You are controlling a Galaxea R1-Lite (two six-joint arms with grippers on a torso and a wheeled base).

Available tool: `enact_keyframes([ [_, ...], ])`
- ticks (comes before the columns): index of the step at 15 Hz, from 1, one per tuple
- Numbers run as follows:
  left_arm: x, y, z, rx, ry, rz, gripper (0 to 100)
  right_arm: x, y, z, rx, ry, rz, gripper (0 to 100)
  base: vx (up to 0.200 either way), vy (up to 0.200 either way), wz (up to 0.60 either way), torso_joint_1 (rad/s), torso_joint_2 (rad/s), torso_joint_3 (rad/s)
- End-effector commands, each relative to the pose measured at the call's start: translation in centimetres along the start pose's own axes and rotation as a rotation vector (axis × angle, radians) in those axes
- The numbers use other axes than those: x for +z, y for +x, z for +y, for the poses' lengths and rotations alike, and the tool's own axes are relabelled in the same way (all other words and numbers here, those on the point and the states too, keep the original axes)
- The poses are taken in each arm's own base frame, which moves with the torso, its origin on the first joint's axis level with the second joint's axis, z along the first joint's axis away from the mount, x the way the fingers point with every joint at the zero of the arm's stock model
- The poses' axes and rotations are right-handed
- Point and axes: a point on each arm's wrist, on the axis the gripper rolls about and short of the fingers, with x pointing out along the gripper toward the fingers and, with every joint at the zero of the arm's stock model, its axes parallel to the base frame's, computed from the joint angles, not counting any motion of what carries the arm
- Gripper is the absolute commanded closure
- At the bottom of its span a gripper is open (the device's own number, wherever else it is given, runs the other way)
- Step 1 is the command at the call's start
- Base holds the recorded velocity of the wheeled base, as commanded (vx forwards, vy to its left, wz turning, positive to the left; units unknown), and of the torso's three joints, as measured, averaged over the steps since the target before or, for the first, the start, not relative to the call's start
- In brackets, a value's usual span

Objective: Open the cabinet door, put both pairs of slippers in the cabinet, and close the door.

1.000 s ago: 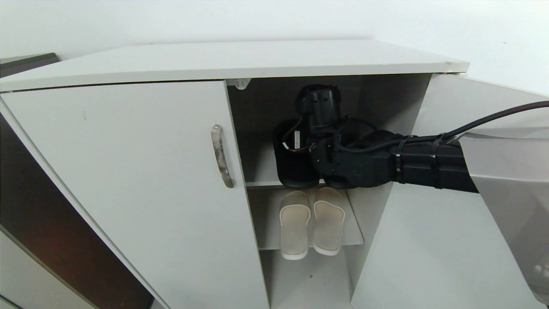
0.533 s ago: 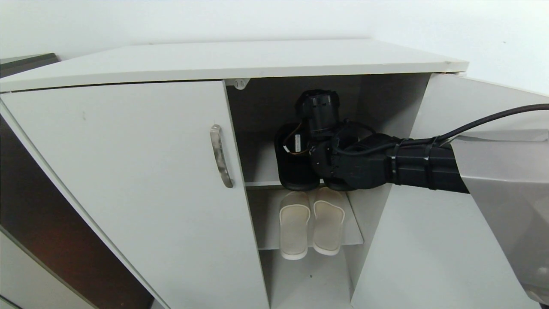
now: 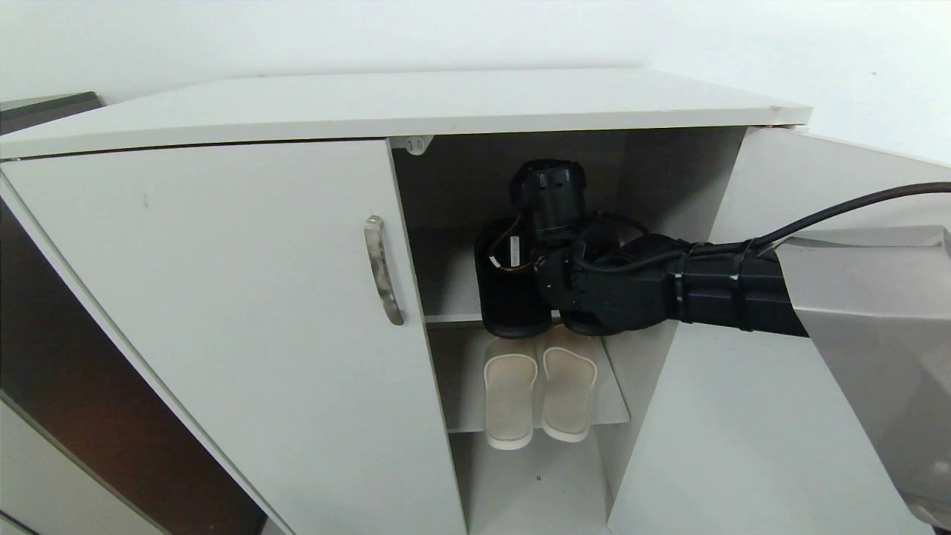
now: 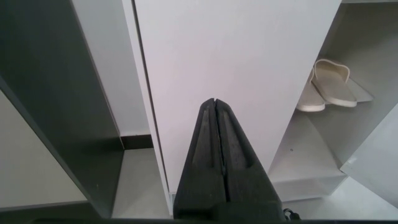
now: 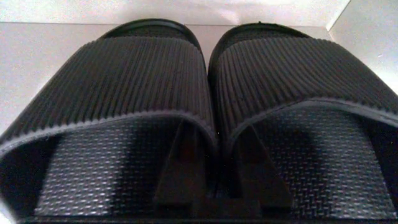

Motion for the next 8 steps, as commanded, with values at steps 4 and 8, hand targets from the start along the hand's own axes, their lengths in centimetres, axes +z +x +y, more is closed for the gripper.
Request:
enact_keyframes([
  [4,0.0,0.0,0.0,0.000,0.000,0.001,100,0.0,-0.4,-0.1,0.000,-0.009,0.015,0,0.000,0.000,0.00,0.000,0.00,0.000],
  [8,0.0,0.0,0.0,0.000,0.000,0.001,100,0.8,-5.1,-0.5,0.009,-0.031,0.022,0,0.000,0.000,0.00,0.000,0.00,0.000],
])
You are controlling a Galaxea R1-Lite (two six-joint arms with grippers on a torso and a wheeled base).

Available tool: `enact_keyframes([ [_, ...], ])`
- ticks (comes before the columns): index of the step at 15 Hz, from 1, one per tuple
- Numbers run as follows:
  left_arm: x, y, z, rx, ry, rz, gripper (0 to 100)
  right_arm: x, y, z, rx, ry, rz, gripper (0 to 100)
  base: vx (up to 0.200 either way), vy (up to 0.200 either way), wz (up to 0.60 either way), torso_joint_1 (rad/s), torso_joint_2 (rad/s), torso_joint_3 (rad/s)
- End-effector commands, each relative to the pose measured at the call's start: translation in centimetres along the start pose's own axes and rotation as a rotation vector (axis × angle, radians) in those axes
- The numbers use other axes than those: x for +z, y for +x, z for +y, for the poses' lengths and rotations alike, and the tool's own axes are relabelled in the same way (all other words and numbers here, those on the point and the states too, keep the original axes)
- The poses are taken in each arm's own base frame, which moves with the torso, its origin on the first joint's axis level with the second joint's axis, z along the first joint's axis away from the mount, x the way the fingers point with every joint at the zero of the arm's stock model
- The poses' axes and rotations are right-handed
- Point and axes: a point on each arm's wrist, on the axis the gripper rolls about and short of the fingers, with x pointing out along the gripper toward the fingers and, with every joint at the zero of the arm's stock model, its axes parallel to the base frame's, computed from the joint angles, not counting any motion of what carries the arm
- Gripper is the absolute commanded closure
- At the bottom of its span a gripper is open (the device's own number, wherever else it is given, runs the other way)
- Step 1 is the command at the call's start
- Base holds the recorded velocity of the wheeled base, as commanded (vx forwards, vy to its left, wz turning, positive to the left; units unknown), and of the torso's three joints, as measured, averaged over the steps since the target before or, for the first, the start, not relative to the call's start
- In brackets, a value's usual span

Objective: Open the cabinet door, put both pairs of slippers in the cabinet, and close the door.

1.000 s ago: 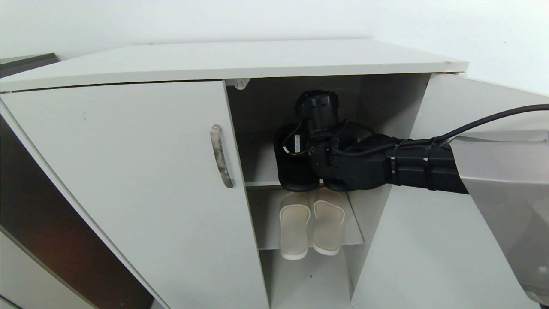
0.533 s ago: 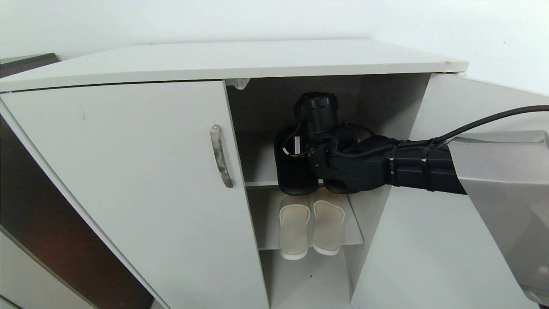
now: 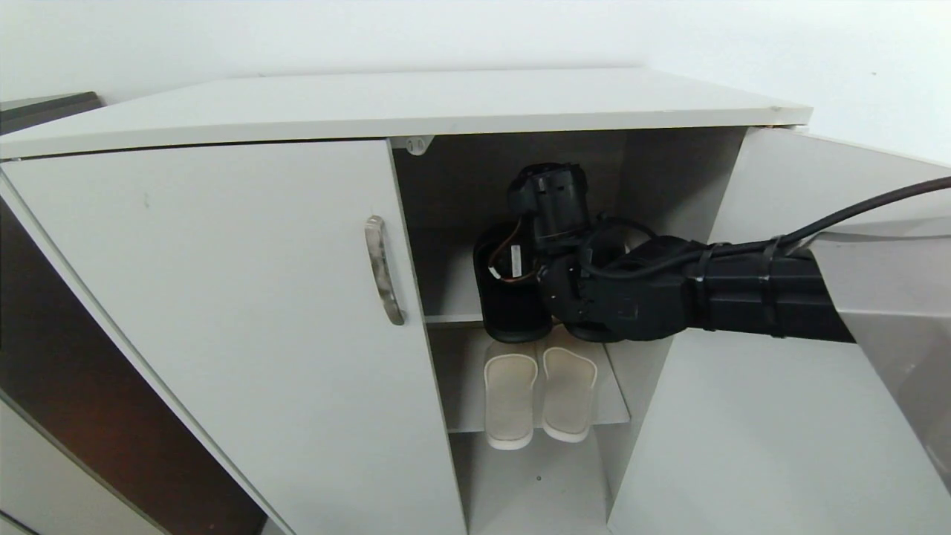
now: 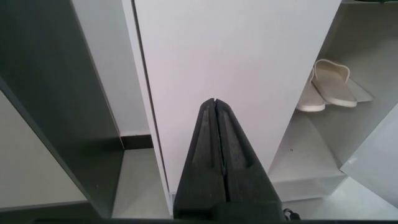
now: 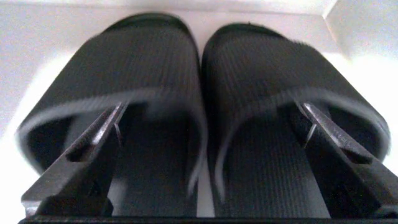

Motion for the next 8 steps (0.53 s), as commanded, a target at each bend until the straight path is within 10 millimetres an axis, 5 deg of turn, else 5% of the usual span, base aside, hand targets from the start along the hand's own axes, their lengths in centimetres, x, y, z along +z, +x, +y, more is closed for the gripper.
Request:
enact_keyframes([
  [1,0.0,0.0,0.0,0.000,0.000,0.001,100,0.9,-4.0,-0.7,0.003,0.006,-0.009,0,0.000,0.000,0.00,0.000,0.00,0.000],
  [8,0.0,0.0,0.0,0.000,0.000,0.001,100,-1.5,-12.4,-3.3,0.131,0.034,-0.019,0,0.000,0.000,0.00,0.000,0.00,0.000],
])
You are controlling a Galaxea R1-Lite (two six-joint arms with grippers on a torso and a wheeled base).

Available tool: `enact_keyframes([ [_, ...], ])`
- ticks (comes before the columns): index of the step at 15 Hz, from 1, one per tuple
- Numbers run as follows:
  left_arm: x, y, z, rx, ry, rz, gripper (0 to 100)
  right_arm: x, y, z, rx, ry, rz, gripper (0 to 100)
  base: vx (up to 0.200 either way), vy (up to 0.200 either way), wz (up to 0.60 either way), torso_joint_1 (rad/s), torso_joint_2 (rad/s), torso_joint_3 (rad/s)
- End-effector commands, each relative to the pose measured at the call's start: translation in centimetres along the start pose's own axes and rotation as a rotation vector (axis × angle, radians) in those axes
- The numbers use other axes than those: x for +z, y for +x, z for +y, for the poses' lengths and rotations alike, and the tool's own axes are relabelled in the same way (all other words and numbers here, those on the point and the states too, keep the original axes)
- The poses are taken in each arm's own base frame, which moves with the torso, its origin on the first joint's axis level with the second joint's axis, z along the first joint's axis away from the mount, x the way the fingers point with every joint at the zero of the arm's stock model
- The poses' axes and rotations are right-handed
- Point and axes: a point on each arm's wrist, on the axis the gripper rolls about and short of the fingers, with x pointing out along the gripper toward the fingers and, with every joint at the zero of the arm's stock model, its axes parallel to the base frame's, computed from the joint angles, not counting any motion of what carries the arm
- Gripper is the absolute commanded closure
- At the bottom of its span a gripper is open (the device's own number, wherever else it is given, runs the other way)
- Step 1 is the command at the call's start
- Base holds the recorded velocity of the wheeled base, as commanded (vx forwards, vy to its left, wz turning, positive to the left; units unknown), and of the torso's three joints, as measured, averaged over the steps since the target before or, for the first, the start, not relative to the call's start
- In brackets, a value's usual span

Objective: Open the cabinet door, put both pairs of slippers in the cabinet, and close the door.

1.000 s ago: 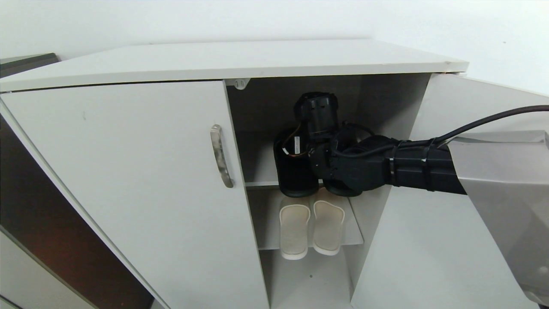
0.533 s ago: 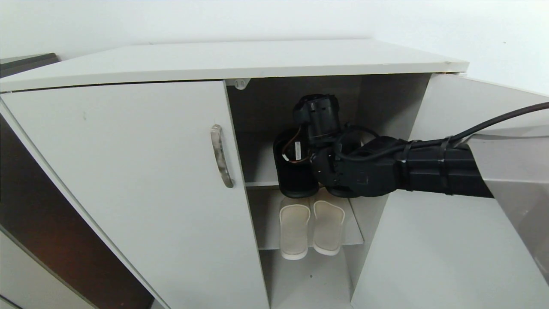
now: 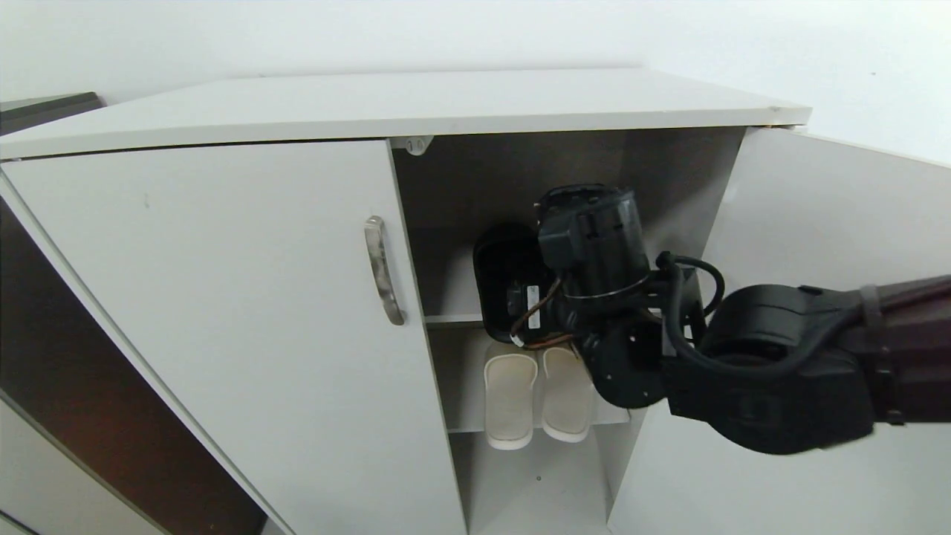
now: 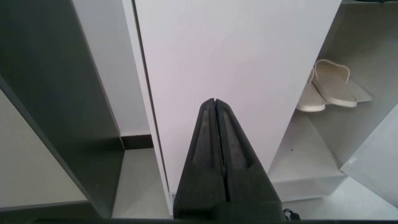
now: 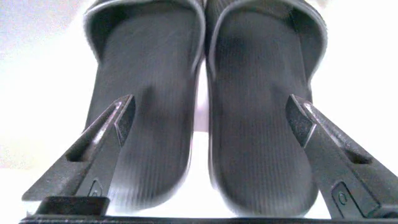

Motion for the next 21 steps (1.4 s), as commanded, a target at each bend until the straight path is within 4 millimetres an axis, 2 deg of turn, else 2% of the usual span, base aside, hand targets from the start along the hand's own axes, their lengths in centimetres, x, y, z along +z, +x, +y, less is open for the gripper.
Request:
enact_keyframes([
  [1,0.0,0.0,0.0,0.000,0.000,0.001,100,0.0,-4.2,-1.4,0.068,0.022,-0.029,0,0.000,0.000,0.00,0.000,0.00,0.000],
  [2,0.0,0.0,0.0,0.000,0.000,0.000,100,-0.7,-4.9,-1.6,0.084,0.022,-0.032,0,0.000,0.000,0.00,0.000,0.00,0.000],
  [3,0.0,0.0,0.0,0.000,0.000,0.001,100,-1.2,-5.3,-1.8,0.093,0.021,-0.033,100,0.000,0.000,0.00,0.000,0.00,0.000],
  [6,0.0,0.0,0.0,0.000,0.000,0.000,100,-2.4,-5.4,-1.8,0.112,0.022,-0.041,100,0.000,0.000,0.00,0.000,0.00,0.000],
  [17,0.0,0.0,0.0,-0.001,0.001,0.001,100,-3.4,-5.0,-1.5,0.108,-0.004,-0.019,100,0.000,0.000,0.00,0.000,0.00,0.000],
  [21,0.0,0.0,0.0,0.000,-0.002,0.001,100,-3.4,-5.1,-1.4,0.112,-0.003,-0.019,100,-0.200,0.000,0.00,0.002,0.00,0.004],
])
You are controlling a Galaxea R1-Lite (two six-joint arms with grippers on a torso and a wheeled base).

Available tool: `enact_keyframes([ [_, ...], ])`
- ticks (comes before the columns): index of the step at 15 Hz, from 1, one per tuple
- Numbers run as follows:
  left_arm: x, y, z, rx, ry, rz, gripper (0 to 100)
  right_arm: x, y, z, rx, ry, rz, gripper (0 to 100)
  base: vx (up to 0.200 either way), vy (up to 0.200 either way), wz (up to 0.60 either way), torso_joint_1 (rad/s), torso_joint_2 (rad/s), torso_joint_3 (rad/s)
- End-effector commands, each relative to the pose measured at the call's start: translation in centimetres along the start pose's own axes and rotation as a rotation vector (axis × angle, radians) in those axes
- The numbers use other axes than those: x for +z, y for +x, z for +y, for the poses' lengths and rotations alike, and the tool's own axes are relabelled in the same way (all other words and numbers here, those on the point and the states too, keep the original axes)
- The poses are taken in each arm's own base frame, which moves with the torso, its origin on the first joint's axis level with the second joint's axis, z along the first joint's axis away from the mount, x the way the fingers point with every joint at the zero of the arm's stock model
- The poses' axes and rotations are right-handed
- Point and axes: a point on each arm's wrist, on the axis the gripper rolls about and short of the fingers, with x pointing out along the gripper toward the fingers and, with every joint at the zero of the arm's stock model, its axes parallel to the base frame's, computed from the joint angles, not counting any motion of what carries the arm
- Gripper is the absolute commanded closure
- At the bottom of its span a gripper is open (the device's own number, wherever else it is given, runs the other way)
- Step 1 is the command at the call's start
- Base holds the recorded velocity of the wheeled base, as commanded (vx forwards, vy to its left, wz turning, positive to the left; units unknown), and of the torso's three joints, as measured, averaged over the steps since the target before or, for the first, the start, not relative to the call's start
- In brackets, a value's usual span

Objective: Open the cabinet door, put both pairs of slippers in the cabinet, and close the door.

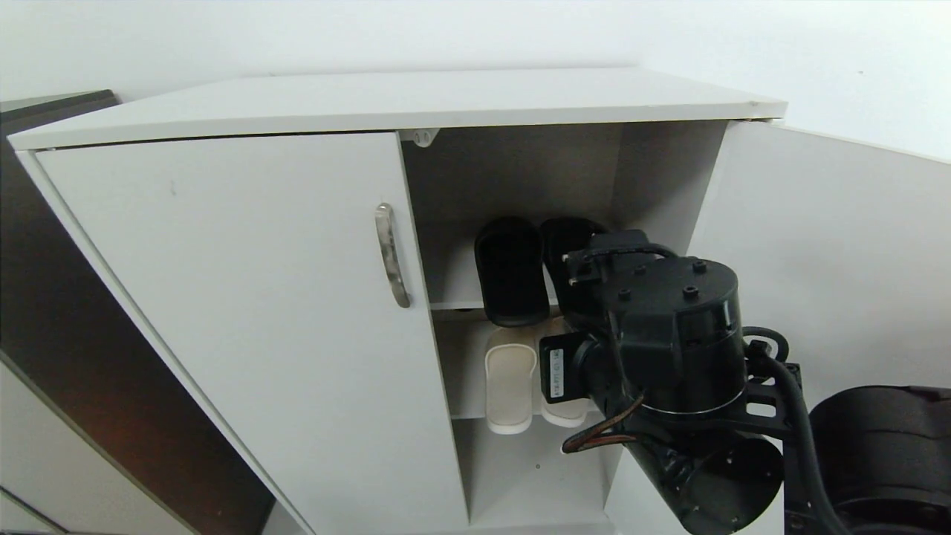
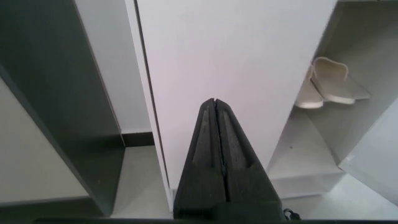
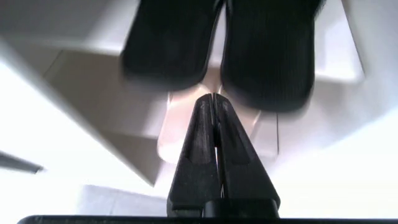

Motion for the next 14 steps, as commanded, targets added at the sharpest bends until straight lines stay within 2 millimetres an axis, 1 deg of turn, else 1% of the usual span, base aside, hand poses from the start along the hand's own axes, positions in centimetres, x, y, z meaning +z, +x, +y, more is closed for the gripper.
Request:
enact_keyframes([
  [1,0.00,0.00,0.00,-0.002,0.000,0.000,100,-0.22,0.13,0.07,-0.001,-0.006,0.006,100,-0.200,0.000,0.00,-0.007,0.00,0.007],
  [10,0.00,0.01,0.00,0.000,0.000,0.001,100,-0.22,0.10,0.03,-0.001,-0.004,0.006,100,-0.200,0.000,0.00,0.001,0.00,0.002],
  [14,0.00,0.00,0.00,0.000,0.000,0.000,100,-0.63,-0.01,-0.18,-0.004,-0.023,0.016,100,-0.200,0.000,0.00,0.005,0.01,0.004],
])
